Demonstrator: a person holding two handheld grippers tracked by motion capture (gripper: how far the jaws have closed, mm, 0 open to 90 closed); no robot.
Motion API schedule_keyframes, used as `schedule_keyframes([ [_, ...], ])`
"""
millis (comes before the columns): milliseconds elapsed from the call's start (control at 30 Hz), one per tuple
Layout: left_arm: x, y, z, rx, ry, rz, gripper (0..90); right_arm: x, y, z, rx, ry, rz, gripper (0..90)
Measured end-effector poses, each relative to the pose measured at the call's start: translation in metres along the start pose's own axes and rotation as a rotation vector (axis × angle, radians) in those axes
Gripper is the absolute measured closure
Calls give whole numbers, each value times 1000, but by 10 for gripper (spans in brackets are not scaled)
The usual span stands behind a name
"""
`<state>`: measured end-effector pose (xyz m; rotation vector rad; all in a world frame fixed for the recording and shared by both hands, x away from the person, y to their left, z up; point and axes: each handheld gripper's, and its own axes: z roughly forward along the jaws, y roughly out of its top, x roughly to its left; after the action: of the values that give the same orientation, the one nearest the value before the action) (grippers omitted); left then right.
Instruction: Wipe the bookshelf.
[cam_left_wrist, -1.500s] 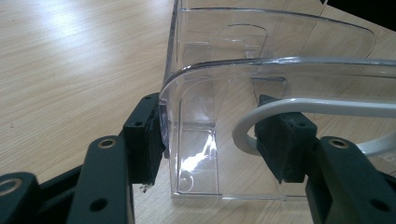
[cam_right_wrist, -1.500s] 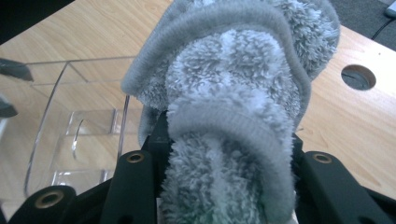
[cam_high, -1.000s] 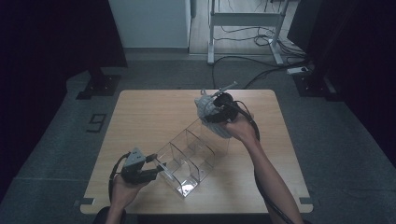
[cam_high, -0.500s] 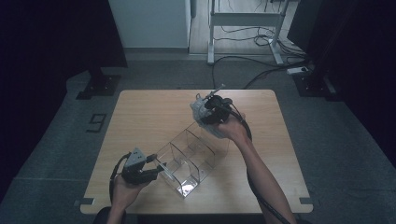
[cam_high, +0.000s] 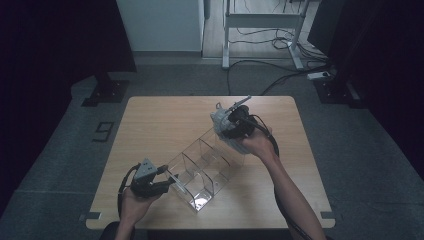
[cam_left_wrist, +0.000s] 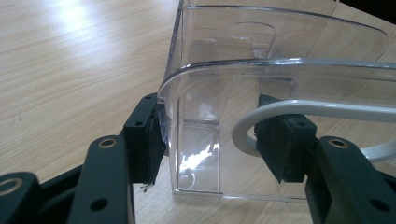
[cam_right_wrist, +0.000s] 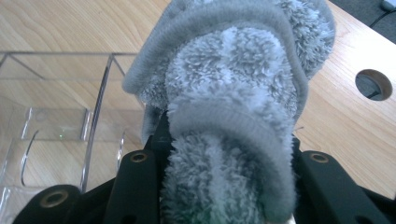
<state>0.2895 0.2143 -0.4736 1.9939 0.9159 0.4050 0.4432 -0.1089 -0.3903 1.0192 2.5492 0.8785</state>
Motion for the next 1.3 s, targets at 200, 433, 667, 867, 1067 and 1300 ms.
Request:
schedule_keyframes([
  [200, 0, 0, 0, 0, -2, 2, 443, -2, -17, -10, -21, 7, 8, 562],
  [433, 1, 0, 0, 1, -3, 2, 443, -3, -37, -20, -42, 14, 26, 563],
  [667, 1, 0, 0, 1, -5, 2, 442, -5, -57, -29, -50, 16, 32, 570],
  [867, 1, 0, 0, 1, -5, 2, 442, -5, -67, -31, -53, 13, 48, 577],
  [1067, 0, 0, 0, 2, -5, 2, 442, -6, -79, -31, -59, 19, 66, 583],
  [1300, 0, 0, 0, 0, -6, 0, 442, -7, -90, -29, -66, 23, 79, 588],
])
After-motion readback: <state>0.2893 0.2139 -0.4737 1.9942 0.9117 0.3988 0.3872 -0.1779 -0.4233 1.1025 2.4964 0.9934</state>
